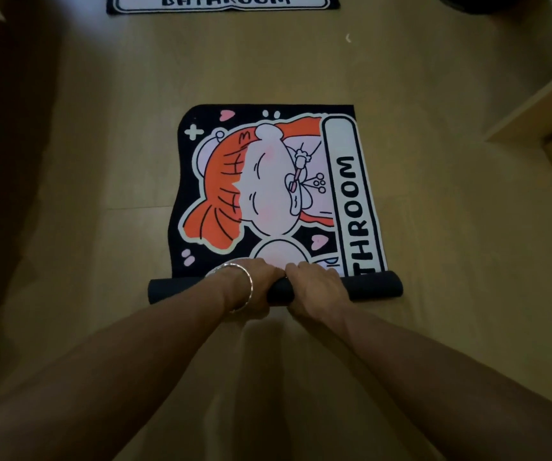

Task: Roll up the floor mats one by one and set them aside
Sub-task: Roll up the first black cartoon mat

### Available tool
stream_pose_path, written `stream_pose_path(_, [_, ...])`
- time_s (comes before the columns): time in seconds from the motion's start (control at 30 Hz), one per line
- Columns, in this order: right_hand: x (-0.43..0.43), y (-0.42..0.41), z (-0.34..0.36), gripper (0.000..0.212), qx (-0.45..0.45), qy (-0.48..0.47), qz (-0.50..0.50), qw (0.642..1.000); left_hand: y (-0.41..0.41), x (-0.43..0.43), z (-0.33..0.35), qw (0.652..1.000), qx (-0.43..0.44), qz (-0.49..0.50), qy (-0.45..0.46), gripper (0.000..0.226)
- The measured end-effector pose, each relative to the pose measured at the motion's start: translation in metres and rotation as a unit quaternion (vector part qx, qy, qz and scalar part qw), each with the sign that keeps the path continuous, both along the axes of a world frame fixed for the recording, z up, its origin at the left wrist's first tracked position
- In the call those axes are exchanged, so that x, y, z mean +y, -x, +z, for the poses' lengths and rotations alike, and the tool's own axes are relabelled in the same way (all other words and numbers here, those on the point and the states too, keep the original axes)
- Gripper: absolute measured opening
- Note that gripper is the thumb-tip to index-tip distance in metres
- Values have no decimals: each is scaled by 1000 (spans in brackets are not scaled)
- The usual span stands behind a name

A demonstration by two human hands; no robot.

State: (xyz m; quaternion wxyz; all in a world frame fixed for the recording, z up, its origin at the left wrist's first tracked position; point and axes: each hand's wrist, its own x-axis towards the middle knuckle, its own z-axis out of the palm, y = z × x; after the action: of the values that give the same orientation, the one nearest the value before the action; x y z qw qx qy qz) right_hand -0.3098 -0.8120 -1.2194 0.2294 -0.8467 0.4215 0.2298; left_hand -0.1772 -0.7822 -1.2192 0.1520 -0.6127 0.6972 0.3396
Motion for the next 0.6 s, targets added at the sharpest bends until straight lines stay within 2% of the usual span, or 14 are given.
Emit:
stream_pose_path(0.13, [-6,-2,2,34,6,-40,-34,999,3,7,-3,995,-53,-40,70,48])
stream_pose_path(0.27, [2,2,-1,44,-32,36,40,998,0,1,-3,1000,-14,-12,-2,44])
stream_pose_path(0.37, [2,2,-2,43,-22,18,24,999,0,0,-3,1000,18,2,-17,44])
stream_pose_path(0.5, [-13,-5,-2,29,3,-55,-40,998,-8,7,-3,994,-47,-54,82,47])
stream_pose_path(0.6, [-14,-6,-1,33,17,-21,-14,1000,-17,9,-5,993,-75,-42,77,40])
